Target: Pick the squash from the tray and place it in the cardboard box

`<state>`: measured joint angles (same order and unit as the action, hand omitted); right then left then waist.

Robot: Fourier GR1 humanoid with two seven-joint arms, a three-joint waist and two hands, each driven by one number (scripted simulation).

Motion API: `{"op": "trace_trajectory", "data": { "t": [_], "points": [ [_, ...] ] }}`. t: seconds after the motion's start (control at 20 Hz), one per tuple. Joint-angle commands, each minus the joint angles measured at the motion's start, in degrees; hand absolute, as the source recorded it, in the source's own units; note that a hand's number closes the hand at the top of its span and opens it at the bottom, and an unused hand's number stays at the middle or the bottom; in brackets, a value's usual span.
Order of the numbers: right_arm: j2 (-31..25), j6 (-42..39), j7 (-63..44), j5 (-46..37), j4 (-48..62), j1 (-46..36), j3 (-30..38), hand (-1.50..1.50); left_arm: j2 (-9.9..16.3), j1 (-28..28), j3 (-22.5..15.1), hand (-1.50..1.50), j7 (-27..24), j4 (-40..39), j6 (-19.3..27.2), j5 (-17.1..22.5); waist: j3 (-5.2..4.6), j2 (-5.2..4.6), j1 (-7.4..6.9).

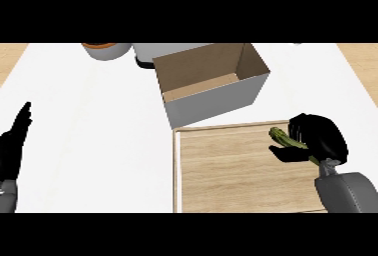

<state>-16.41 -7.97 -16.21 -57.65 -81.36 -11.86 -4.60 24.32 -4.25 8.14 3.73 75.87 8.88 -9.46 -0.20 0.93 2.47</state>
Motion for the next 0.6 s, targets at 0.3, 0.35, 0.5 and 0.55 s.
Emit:
{"op": "trace_trajectory", "data": {
  "t": [0.3,0.35,0.5,0.55],
  "points": [
    [-0.66,1.67,-16.31,-9.89,-34.27,10.13,-0.47,1.50,-0.12,1.06,0.10,0.00,-0.28,1.45,-0.37,-0.54,0.12,-0.43,-1.03],
    [-0.64,0.64,-16.81,-12.12,-36.34,8.06,-2.94,1.50,-1.41,2.08,-0.97,0.00,-0.73,3.02,-0.59,-0.29,0.11,-0.40,-1.58],
    [-0.51,-4.19,-17.00,-9.95,-40.47,4.35,-2.41,1.50,0.15,-0.77,0.50,0.00,0.00,0.10,-2.00,-0.09,0.15,-0.79,-2.11],
    [2.34,-4.54,-20.19,-13.84,-41.87,4.17,-7.31,1.50,-3.52,2.37,-1.72,0.00,-0.81,2.91,1.01,-1.80,0.15,-0.74,-2.49]
  ]
}}
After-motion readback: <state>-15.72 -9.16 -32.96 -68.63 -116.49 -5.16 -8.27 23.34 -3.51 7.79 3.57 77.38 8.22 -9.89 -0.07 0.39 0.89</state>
